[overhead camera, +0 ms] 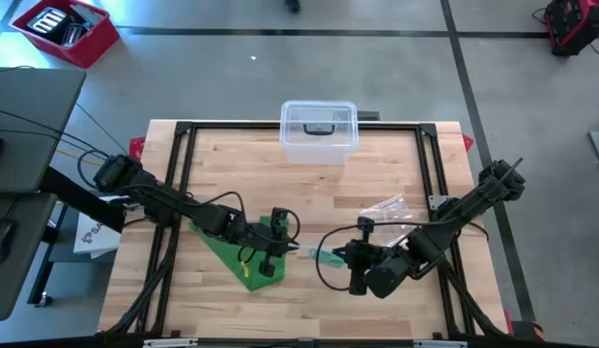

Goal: Roll bandage
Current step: Close the transparent zip bag containing the blue bandage

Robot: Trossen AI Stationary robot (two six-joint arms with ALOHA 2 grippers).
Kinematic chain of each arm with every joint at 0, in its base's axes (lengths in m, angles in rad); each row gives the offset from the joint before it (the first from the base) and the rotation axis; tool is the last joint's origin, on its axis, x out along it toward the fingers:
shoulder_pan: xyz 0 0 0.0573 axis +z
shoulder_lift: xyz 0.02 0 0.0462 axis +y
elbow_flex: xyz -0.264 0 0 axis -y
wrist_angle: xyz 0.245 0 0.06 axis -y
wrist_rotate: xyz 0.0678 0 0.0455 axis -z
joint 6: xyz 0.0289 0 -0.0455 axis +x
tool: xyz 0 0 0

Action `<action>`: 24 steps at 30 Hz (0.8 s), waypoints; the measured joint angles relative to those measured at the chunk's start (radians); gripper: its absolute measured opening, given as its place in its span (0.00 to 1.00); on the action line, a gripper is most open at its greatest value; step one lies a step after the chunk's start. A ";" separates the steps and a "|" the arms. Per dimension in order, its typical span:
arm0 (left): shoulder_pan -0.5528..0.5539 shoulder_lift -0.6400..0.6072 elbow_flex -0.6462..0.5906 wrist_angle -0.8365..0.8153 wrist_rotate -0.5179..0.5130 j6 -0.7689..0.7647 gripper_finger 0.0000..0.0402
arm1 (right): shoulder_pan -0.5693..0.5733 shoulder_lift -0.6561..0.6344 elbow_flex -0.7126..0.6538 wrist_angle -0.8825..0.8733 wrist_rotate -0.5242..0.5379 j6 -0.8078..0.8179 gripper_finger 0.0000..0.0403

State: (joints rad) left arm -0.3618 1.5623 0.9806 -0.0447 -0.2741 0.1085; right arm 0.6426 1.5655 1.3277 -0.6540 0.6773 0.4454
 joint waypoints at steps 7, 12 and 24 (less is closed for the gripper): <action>0.001 0.000 0.001 -0.015 -0.001 -0.001 0.01 | -0.001 0.002 0.000 0.000 0.000 0.002 0.00; 0.001 0.000 0.001 -0.016 -0.023 -0.002 0.01 | 0.000 0.001 0.000 0.000 0.000 0.001 0.00; 0.005 0.023 0.001 0.317 0.112 0.095 0.34 | 0.000 0.001 0.000 0.000 0.000 0.000 0.00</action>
State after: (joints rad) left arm -0.3565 1.5856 0.9813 0.2727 -0.1626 0.2035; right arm 0.6422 1.5669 1.3277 -0.6540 0.6773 0.4450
